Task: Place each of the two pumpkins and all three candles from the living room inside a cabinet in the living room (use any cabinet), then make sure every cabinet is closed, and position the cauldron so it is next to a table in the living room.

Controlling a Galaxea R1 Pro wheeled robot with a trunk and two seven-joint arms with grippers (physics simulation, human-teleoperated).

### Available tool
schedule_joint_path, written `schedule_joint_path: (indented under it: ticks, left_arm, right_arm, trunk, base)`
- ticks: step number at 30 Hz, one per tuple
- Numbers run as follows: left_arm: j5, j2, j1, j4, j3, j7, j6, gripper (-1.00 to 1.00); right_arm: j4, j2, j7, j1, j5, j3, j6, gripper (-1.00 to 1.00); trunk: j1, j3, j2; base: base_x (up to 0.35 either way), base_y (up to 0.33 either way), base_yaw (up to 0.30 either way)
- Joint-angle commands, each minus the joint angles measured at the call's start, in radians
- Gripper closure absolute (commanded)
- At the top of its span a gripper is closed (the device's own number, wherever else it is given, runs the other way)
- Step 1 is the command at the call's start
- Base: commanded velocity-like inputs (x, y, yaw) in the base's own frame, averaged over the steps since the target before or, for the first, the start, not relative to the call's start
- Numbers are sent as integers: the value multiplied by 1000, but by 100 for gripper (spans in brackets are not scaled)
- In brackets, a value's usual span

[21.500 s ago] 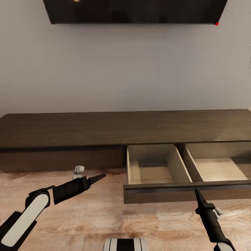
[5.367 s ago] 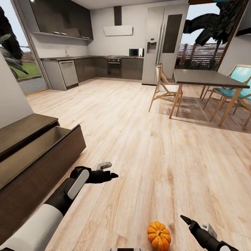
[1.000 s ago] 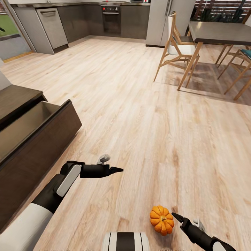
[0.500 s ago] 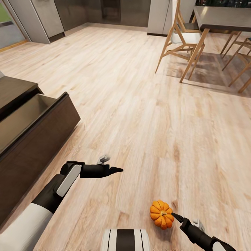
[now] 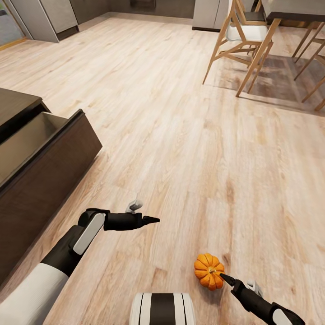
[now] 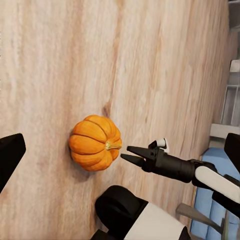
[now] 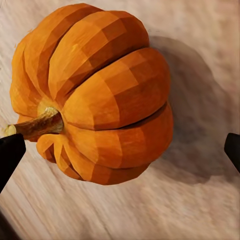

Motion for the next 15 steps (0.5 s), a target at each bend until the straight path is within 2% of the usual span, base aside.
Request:
schedule_joint_path:
  ticks: [1,15]
  left_arm:
    - [-4,1,-1,0,-1,-6,1,-100]
    - [-4,1,-1,-1,-1,-6,1,-100]
  right_arm:
    - [0,0,1,-2,-6,-3,8,-100]
    - [1,2,-15,-32,-2,8,6,-100]
  trunk:
    - [0,-1,0]
    - [0,-4,0]
  base:
    - [0,0,0]
    - [0,0,0]
